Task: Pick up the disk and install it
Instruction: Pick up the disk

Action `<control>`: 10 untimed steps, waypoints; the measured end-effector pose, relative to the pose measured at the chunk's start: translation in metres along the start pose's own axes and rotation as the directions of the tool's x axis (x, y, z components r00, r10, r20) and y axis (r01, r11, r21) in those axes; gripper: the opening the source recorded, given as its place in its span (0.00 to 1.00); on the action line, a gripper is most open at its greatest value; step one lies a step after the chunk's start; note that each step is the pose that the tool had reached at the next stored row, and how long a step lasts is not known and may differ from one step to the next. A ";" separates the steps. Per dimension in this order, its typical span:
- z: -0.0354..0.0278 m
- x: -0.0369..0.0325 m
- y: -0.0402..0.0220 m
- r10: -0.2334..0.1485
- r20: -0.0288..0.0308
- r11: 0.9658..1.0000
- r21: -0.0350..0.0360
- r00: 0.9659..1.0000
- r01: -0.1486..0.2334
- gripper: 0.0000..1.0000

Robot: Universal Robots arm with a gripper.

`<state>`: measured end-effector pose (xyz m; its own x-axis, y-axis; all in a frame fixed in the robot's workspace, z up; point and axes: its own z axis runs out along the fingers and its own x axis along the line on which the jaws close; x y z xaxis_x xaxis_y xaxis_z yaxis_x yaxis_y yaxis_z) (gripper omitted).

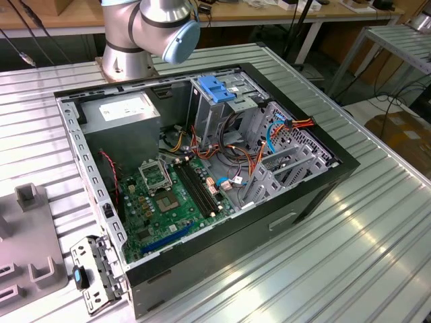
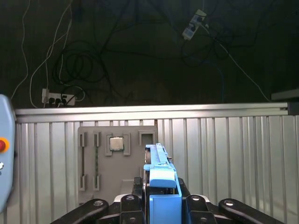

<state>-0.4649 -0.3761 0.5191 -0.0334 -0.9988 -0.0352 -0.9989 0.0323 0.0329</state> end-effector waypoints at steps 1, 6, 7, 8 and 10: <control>0.0000 0.0000 -0.0006 0.000 0.000 1.000 0.000 1.000 0.000 0.37; -0.0001 -0.0002 -0.0037 0.000 0.000 1.000 0.000 1.000 0.000 0.37; -0.0001 -0.0001 -0.0043 0.000 0.000 1.000 0.000 1.000 0.000 0.37; -0.0001 -0.0002 -0.0048 0.000 0.000 1.000 0.000 1.000 0.000 0.37; -0.0003 -0.0002 -0.0061 0.000 0.000 1.000 0.000 1.000 0.000 0.37</control>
<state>-0.4587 -0.3761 0.5191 -0.0334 -0.9988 -0.0351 -0.9989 0.0323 0.0330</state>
